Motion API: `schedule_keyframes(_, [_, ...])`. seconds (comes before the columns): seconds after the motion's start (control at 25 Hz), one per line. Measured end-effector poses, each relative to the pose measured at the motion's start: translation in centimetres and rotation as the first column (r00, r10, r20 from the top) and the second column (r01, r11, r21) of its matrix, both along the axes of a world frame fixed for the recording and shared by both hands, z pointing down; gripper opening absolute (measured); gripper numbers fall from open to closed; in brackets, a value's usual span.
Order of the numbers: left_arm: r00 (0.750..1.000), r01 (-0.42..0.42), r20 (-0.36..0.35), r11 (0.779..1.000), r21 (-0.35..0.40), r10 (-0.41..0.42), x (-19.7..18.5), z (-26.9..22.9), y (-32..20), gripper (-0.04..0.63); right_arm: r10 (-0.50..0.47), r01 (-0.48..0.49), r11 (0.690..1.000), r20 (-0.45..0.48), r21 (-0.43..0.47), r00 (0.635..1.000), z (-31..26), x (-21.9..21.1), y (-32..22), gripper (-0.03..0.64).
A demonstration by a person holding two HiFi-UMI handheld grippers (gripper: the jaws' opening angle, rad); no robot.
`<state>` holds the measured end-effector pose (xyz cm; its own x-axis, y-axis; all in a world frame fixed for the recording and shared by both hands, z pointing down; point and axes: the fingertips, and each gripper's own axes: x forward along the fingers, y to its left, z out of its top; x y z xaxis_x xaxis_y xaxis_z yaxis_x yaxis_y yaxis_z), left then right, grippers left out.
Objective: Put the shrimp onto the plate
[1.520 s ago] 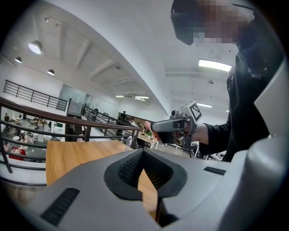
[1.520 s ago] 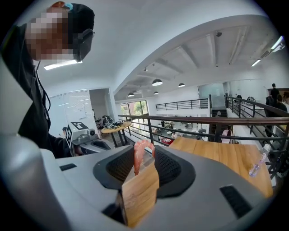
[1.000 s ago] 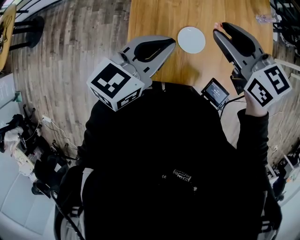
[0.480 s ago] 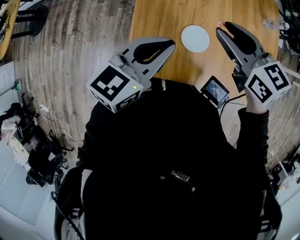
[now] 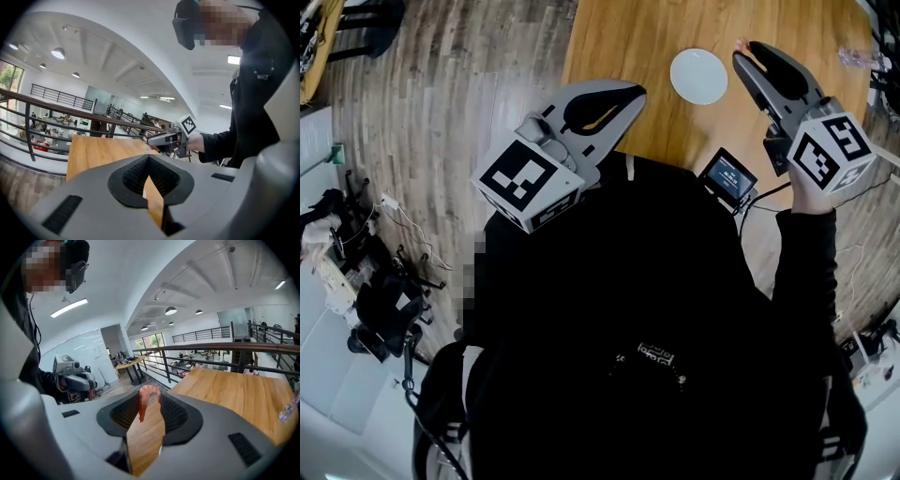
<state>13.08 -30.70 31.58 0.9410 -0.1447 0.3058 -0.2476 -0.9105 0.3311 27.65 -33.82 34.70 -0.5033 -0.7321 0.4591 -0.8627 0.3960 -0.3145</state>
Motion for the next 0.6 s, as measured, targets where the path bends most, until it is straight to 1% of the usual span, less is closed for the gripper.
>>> schedule_keyframes(0.12, [1.0,0.019,0.015,1.0,-0.006,-0.019,-0.6,0.0,0.3,0.005,0.005,-0.005,1.0,0.004,-0.029,1.0,1.0,0.4,-0.2,0.153])
schedule_keyframes(0.28, [0.998,0.062,0.022,0.998,-0.026,-0.061,-1.5,-0.3,0.8,0.005,-0.013,0.011,0.998,-0.036,-0.058,0.999,2.6,0.8,-0.3,0.153])
schedule_keyframes(0.48, [0.994,0.098,0.052,0.995,-0.019,-0.097,-2.6,-0.7,1.6,0.005,-0.021,0.017,0.995,-0.041,-0.097,0.999,4.1,1.3,-0.1,0.153])
schedule_keyframes(0.6, [0.991,0.135,0.033,0.989,-0.059,-0.133,-3.1,-1.0,1.2,0.005,-0.027,0.021,0.992,-0.044,-0.124,0.999,5.3,1.8,-0.7,0.153])
